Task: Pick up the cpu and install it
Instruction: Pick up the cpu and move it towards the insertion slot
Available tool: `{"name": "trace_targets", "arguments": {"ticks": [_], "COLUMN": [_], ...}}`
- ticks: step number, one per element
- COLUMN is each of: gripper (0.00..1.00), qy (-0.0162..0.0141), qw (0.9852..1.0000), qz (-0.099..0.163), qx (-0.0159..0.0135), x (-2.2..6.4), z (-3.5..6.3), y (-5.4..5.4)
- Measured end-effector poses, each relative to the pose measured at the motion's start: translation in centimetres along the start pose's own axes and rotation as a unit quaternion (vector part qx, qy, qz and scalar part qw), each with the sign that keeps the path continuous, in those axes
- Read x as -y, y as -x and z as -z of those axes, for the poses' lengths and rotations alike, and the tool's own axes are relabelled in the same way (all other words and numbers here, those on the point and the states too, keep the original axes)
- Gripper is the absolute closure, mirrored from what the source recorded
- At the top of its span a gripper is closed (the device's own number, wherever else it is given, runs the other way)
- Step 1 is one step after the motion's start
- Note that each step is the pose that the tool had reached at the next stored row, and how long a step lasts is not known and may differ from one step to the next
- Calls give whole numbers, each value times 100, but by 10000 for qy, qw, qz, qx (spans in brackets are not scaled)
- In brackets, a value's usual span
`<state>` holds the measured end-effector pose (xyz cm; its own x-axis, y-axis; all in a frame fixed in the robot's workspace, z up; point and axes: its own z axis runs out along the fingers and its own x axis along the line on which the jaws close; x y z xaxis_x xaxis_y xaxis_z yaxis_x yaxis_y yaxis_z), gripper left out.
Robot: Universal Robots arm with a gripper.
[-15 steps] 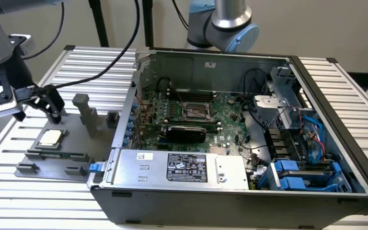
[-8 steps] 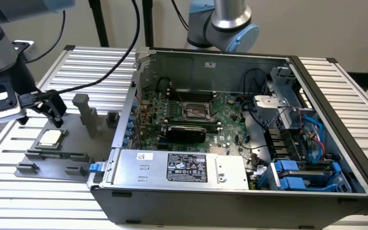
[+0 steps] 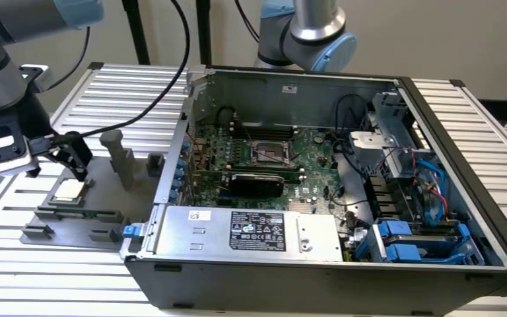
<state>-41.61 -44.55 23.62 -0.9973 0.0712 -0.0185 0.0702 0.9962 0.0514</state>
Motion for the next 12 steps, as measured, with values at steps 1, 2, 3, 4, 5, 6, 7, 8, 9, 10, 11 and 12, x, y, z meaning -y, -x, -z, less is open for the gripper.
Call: {"name": "trace_targets", "arguments": {"ticks": [1,2,3,4,5,6,7,8,9,10,11,12], "gripper": [11,11,11,11,11,11,11,11,11,11,11,11], "qy": [0,0,0,0,0,1,1,1,1,0,0,0], "qw": [10000,10000,10000,10000,10000,10000,10000,10000,10000,10000,10000,10000], "qz": [0,0,0,0,0,0,1,0,0,0,0,0], "qx": [0,0,0,1,1,2,2,2,2,2,2,2], "x": [1,3,4,6,7,8,8,7,5,0,-5,-10], "z": [-18,-37,-54,-73,-91,-110,-128,-145,-163,-181,-200,-219], "y": [-9,-18,-27,-35,-43,-49,-53,-57,-59,-61,-62,-63]}}
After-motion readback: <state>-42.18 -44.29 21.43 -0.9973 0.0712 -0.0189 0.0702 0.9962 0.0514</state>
